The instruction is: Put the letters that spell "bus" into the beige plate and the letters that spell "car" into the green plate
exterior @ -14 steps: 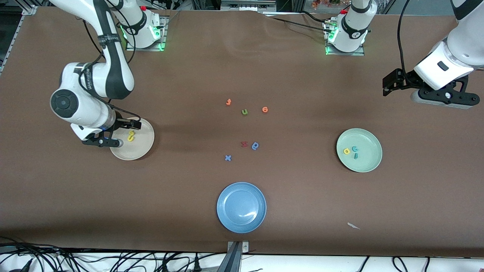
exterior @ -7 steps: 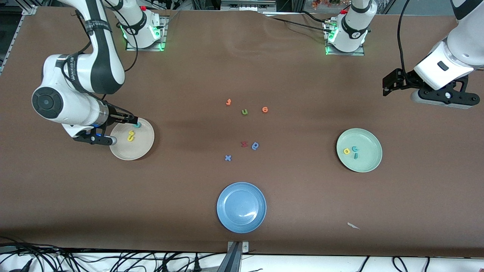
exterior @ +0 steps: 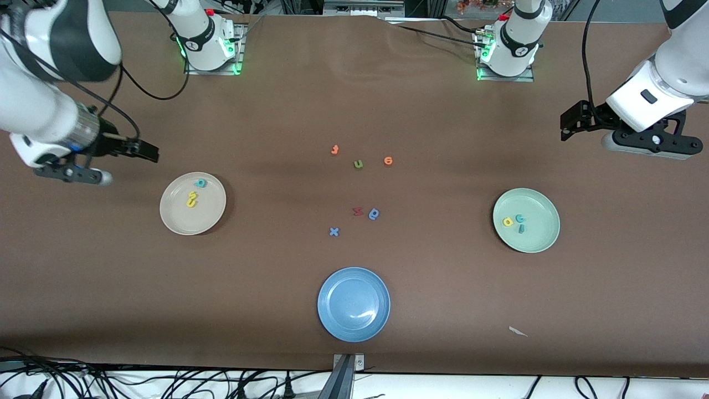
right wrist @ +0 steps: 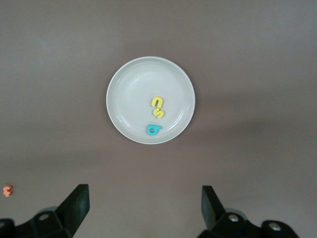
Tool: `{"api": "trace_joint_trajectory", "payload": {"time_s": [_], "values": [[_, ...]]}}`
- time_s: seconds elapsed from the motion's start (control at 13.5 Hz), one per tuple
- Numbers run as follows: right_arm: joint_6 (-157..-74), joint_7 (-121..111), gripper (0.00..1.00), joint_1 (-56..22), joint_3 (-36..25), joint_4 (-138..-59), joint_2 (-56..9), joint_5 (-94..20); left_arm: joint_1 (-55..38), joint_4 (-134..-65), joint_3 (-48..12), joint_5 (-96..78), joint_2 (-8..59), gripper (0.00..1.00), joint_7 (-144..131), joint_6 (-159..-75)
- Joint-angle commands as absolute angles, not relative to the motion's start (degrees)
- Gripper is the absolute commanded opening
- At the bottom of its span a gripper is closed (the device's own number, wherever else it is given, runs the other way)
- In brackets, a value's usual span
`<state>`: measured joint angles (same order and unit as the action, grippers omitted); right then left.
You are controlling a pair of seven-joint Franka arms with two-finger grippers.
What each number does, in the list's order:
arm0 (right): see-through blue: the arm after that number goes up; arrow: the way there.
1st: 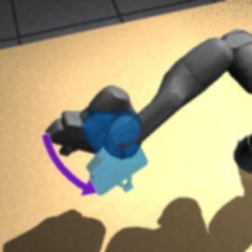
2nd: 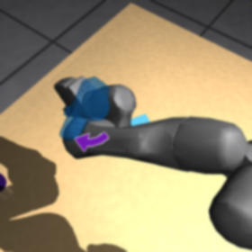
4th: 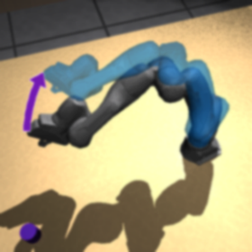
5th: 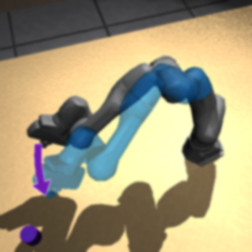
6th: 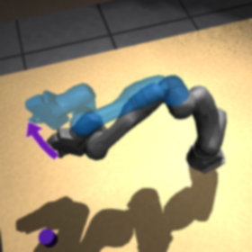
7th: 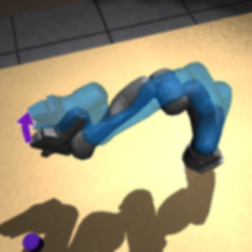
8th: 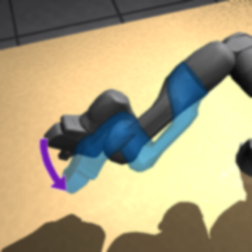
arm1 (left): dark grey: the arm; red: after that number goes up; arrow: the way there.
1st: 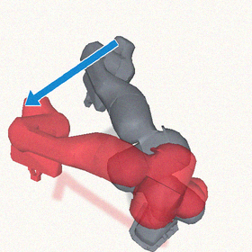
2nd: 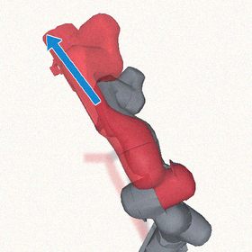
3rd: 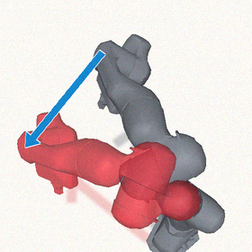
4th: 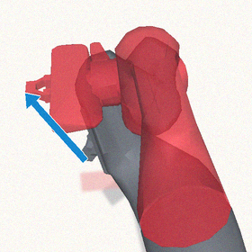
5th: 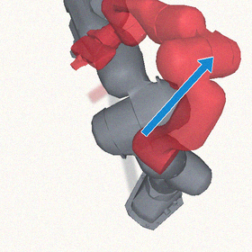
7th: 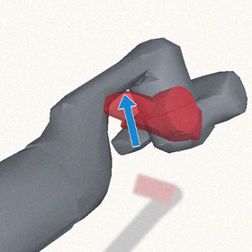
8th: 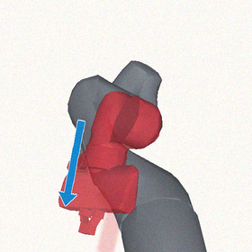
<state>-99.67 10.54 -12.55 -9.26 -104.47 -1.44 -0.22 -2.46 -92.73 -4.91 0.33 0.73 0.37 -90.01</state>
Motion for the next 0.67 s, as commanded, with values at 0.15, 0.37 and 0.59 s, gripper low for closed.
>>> {"api": "trace_joint_trajectory", "payload": {"time_s": [0.15,0.37,0.59], "values": [[-90.9,8.7,1.00,-7.4,-4.0,-97.9,0.8,1.3,-2.7,-91.1,-4.7,-0.5,1.2,1.00,0.6,-88.8],[-92.4,8.8,1.00,-6.9,-4.0,-97.2,2.5,1.8,-2.7,-91.1,-4.7,-0.5,1.2,1.00,0.6,-88.8],[-95.7,8.6,1.00,-6.9,-4.0,-96.9,2.9,1.8,-2.7,-91.1,-4.7,-0.5,1.2,1.00,0.7,-88.4]]}}
